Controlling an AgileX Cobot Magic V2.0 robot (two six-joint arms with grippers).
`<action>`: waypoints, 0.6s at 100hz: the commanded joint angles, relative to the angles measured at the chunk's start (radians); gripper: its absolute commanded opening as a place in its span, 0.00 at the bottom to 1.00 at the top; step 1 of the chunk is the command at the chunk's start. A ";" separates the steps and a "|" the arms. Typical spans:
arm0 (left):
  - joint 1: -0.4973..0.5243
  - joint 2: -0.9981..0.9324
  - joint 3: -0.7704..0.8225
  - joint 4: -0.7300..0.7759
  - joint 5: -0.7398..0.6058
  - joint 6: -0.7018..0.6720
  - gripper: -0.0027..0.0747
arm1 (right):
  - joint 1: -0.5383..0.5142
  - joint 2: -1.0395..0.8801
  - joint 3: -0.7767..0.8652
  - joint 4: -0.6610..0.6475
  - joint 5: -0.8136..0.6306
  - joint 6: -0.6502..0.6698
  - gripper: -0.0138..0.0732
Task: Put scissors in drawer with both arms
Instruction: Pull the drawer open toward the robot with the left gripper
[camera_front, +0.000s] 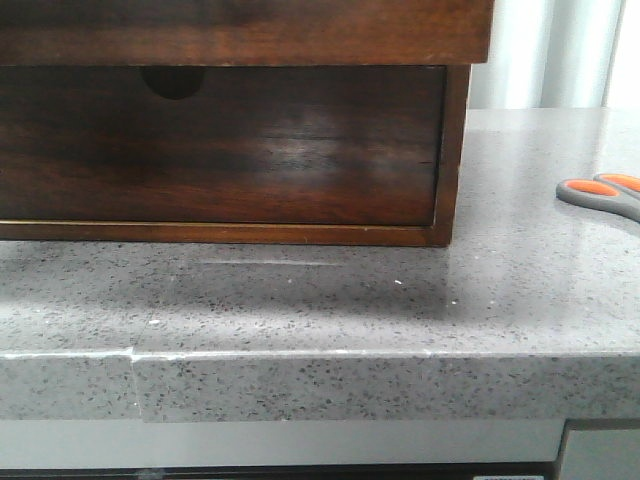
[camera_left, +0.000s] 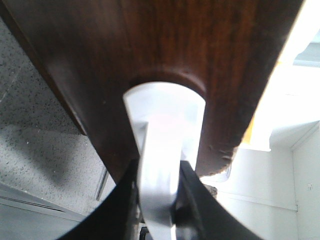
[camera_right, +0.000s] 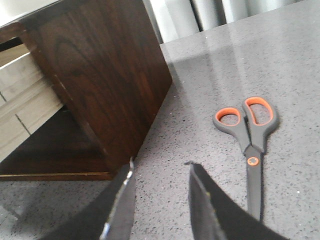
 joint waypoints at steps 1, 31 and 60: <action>-0.007 -0.043 -0.064 -0.003 0.062 0.065 0.01 | 0.005 0.018 -0.036 0.027 -0.042 -0.008 0.41; -0.007 -0.043 -0.064 0.019 0.076 0.063 0.01 | 0.005 0.018 -0.036 0.027 -0.042 -0.008 0.41; -0.007 -0.043 -0.064 0.019 0.042 0.063 0.48 | 0.005 0.018 -0.036 0.027 -0.042 -0.008 0.41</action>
